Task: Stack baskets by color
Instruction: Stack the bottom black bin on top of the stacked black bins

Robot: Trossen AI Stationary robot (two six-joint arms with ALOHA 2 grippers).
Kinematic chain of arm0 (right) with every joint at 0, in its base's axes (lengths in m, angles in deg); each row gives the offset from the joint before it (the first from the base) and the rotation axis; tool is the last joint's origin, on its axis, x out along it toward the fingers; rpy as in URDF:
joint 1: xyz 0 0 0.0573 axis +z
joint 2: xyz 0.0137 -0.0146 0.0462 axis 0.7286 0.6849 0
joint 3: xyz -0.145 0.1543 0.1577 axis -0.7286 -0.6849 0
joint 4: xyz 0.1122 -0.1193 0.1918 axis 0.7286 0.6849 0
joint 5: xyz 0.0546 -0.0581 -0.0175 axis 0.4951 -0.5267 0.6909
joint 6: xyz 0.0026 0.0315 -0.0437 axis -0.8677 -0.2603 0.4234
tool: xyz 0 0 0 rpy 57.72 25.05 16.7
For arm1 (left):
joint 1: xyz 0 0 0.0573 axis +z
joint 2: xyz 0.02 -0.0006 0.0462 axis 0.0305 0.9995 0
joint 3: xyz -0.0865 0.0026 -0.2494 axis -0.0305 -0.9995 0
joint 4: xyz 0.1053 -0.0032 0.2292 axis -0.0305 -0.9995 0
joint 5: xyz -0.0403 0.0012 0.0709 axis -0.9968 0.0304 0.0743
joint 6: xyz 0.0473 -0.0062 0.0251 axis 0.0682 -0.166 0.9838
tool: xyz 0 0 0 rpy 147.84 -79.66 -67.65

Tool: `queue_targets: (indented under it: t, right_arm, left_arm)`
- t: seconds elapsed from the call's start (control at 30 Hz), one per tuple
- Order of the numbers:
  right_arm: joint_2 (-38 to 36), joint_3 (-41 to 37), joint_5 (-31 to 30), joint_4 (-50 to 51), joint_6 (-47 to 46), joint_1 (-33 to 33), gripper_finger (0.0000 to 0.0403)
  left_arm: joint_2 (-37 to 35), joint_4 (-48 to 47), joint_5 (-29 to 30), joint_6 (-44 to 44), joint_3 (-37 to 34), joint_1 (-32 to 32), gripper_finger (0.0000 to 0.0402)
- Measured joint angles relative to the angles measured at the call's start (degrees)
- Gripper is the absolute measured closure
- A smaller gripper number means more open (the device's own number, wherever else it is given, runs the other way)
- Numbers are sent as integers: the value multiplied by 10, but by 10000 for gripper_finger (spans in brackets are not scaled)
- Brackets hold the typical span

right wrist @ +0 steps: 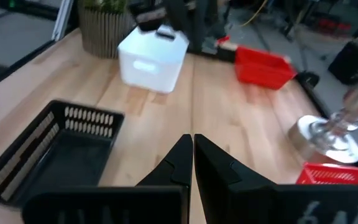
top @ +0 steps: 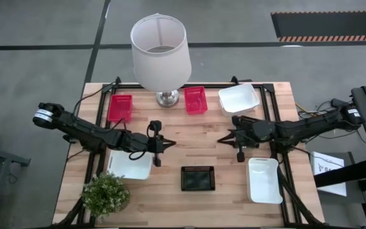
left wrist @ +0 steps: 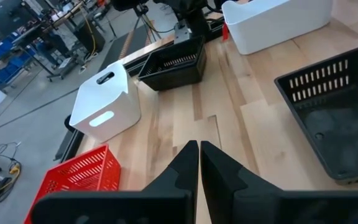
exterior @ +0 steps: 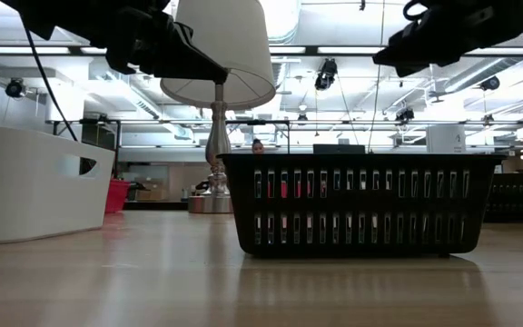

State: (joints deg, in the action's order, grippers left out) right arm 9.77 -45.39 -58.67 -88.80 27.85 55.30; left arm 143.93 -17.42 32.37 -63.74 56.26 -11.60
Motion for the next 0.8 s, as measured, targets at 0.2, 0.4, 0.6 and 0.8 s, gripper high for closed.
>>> queue_targets:
  t: [0.2,0.4,0.6,0.8]
  right_arm:
    - [29,42,0,82,-17,16,394]
    - [47,83,3,178,-62,17,394]
    - [64,110,6,226,-90,17,394]
    - [112,128,4,207,-90,22,394]
  left_arm:
    - [0,0,0,0,0,0,401]
    - [0,-1,0,-1,0,0,401]
    - [0,10,0,2,0,2,401]
    - [0,21,0,8,0,2,401]
